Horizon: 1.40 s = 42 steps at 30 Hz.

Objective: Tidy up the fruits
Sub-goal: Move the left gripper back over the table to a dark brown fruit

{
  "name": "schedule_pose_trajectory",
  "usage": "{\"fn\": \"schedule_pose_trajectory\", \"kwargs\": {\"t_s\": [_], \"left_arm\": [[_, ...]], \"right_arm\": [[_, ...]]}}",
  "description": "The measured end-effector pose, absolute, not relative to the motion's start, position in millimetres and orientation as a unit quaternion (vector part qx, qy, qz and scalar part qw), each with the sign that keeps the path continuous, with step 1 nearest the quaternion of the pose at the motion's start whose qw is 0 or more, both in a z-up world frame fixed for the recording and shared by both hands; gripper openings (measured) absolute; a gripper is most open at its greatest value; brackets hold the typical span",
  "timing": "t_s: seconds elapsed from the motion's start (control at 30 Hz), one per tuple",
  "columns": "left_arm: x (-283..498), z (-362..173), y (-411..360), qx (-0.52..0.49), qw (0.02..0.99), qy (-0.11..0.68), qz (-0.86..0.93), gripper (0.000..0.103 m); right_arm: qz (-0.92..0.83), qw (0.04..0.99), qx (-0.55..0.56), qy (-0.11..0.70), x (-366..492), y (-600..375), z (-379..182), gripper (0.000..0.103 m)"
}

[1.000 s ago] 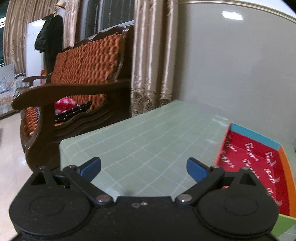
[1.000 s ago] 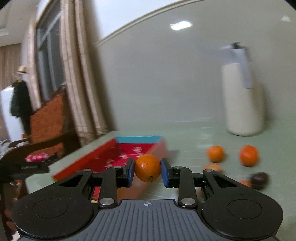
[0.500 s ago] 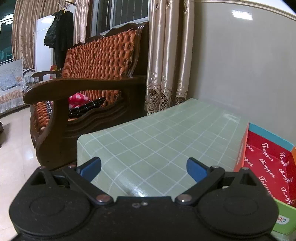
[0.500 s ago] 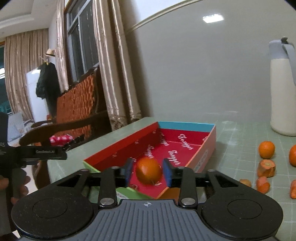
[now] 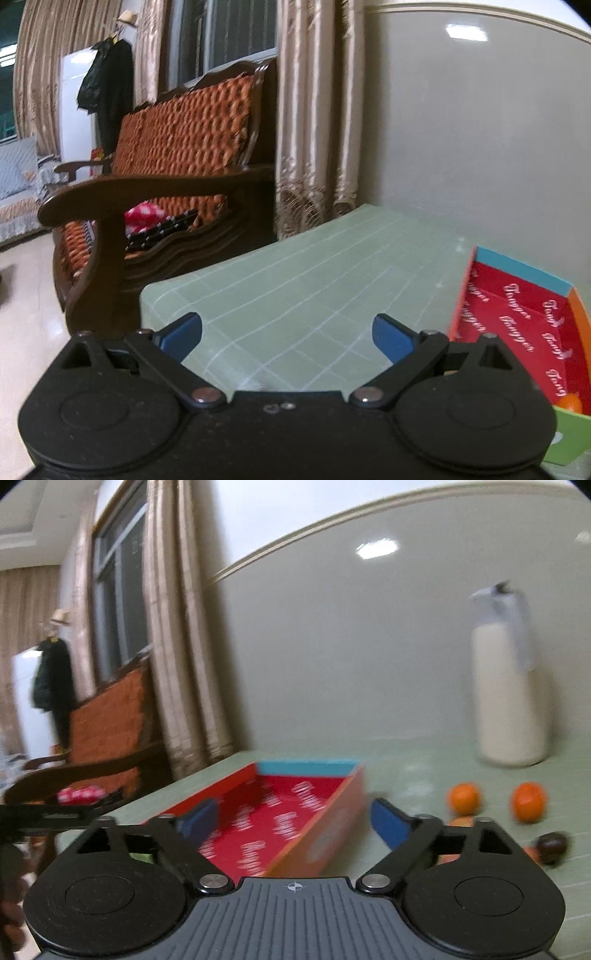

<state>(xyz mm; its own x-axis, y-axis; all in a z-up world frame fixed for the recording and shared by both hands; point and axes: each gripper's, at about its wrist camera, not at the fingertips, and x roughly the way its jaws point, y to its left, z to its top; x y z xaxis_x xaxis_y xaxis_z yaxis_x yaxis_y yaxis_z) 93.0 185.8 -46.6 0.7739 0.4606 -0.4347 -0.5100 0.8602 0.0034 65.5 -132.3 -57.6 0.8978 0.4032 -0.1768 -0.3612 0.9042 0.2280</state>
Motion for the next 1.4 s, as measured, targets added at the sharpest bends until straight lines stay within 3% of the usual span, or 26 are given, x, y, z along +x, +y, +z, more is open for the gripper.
{"fn": "schedule_pose_trajectory", "kwargs": {"t_s": [0.2, 0.5, 0.77, 0.97, 1.1, 1.4], "left_arm": [[95, -42, 148, -0.022, 0.958, 0.187, 0.216, 0.093], [87, -35, 67, 0.029, 0.988, 0.109, 0.106, 0.093], [83, -45, -5, 0.047, 0.995, 0.093, -0.009, 0.093], [92, -67, -52, 0.065, 0.986, 0.138, -0.069, 0.085], [111, -82, -67, 0.068, 0.977, 0.186, -0.083, 0.071], [140, -103, -71, 0.035, 0.957, 0.273, -0.094, 0.057]], "right_arm": [[0.103, 0.99, 0.052, 0.084, 51, -155, -56, 0.103], [-0.117, 0.99, 0.023, 0.078, 41, -201, -66, 0.103], [-0.301, 0.951, -0.01, 0.065, 25, -249, -76, 0.103], [-0.34, 0.937, -0.008, 0.075, 14, -275, -83, 0.103], [-0.339, 0.938, 0.004, 0.074, 2, -288, -82, 0.103], [-0.364, 0.93, -0.014, 0.042, -10, -298, -74, 0.103]]}}
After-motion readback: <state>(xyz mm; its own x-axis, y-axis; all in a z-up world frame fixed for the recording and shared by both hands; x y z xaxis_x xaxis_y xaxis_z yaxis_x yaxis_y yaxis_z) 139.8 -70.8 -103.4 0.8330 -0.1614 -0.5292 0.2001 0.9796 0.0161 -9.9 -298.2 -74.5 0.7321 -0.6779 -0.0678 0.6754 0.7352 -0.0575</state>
